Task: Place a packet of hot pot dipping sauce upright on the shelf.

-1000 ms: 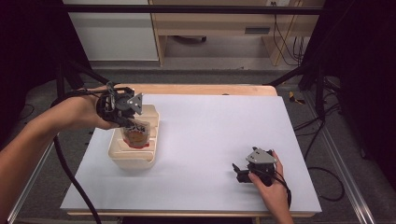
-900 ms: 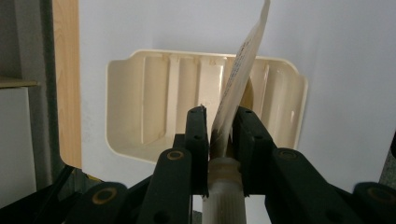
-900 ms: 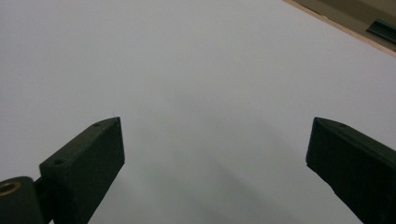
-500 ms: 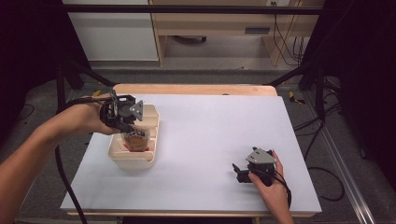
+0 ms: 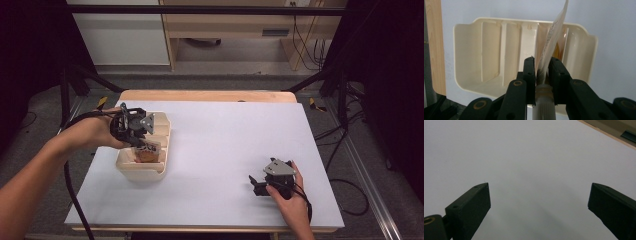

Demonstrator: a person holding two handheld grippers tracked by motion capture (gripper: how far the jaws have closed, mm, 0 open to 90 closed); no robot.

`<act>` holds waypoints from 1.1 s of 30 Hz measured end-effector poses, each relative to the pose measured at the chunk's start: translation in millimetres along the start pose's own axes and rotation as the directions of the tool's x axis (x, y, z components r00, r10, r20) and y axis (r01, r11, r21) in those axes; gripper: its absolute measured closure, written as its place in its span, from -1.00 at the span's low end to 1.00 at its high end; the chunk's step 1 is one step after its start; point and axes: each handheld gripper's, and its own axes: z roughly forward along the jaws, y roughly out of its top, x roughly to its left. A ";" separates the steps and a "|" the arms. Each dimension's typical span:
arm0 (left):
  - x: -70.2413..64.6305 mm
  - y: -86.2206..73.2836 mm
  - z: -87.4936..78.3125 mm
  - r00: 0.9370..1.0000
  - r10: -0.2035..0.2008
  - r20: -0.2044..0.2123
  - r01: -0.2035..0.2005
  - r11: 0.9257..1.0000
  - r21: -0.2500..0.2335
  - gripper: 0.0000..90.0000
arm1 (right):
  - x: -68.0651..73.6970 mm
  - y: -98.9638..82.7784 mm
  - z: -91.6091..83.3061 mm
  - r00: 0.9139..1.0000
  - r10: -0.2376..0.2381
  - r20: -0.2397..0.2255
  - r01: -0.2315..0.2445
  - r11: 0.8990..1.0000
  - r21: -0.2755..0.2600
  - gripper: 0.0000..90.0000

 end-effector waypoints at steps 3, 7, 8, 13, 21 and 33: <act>-0.2 0.2 1.6 1.000 0.001 0.000 -0.001 1.000 -0.004 0.69 | 0.0 0.0 0.0 1.000 0.000 -0.001 0.000 1.000 0.000 -0.89; -0.3 0.9 3.7 1.000 0.001 0.001 -0.001 1.000 0.002 0.69 | 0.0 0.0 -0.2 1.000 0.001 -0.001 -0.001 1.000 -0.001 -0.89; -0.2 0.9 4.7 1.000 0.004 -0.001 -0.004 1.000 -0.003 0.69 | -0.4 -0.1 -0.2 1.000 -0.001 0.000 0.001 1.000 -0.001 -0.89; 1.1 -0.6 6.0 1.000 -0.004 0.008 0.004 1.000 -0.023 0.69 | 0.0 -0.1 0.1 1.000 0.000 -0.002 0.000 1.000 0.001 -0.89; 1.3 -5.3 6.6 1.000 -0.011 0.008 0.011 1.000 -0.012 0.52 | 0.2 -0.1 0.1 1.000 -0.001 -0.003 0.001 1.000 0.000 -0.89; 4.8 -5.5 -9.4 0.993 -0.114 -0.033 0.108 0.984 -0.145 -0.89 | 0.8 -0.1 0.8 1.000 -0.005 -0.006 0.005 1.000 0.003 -0.89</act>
